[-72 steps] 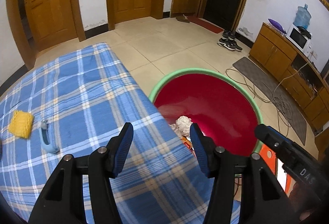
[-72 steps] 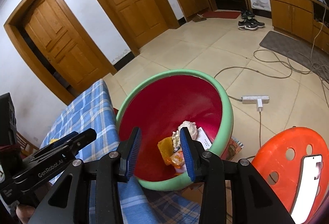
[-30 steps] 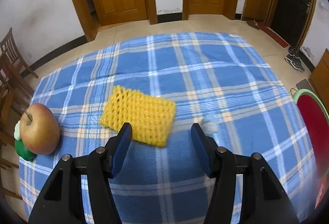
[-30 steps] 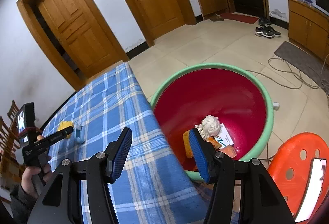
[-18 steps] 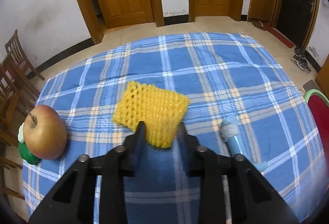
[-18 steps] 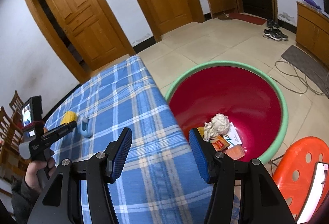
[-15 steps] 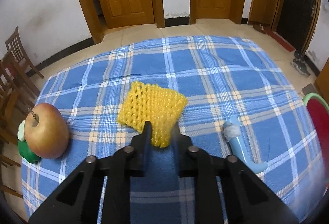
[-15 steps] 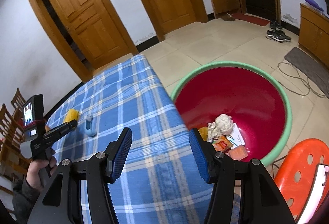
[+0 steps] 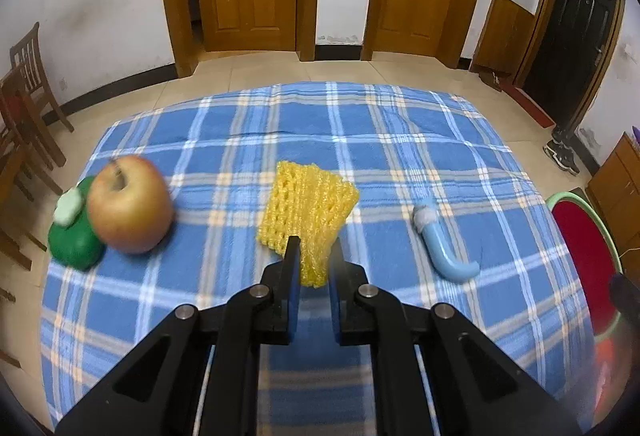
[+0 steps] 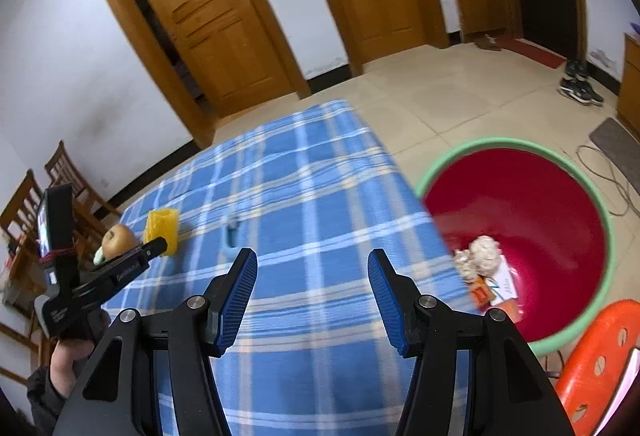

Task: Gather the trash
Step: 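Grasp the second yellow foam net with the left tool, then grasp the light-blue plastic item with the right tool while the left tool holds the foam net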

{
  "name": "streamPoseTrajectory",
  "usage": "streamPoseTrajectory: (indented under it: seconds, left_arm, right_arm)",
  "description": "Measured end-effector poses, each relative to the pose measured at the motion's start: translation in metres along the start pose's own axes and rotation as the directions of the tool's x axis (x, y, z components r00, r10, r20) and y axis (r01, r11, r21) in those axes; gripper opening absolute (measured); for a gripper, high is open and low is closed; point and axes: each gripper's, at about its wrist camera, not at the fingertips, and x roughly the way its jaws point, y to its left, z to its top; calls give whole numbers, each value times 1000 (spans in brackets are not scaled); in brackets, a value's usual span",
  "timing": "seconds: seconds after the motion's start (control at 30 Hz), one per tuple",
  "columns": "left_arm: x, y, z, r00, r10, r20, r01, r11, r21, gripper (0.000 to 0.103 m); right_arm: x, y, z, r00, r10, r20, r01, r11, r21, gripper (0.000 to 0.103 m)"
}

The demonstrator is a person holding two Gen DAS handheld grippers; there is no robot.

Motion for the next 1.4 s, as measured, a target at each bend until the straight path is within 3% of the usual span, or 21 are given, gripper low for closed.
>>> streamPoseTrajectory:
  seconds: [0.3, 0.8, 1.13, 1.4]
  left_arm:
    - [-18, 16, -22, 999, -9, -37, 7, 999, -44, 11]
    - [-18, 35, -35, 999, -6, -49, 2, 997, -81, 11]
    - [-17, 35, -35, 999, -10, -46, 6, 996, -86, 11]
    - [-15, 35, -36, 999, -16, -50, 12, 996, -87, 11]
  right_arm:
    - [48, 49, -4, 996, 32, -77, -41, 992, -119, 59]
    - [109, 87, -11, 988, 21, -154, -58, 969, -238, 58]
    - [122, 90, -11, 984, 21, -175, -63, 970, -234, 45]
    - [124, 87, -10, 988, 0, -153, -36, 972, -233, 23]
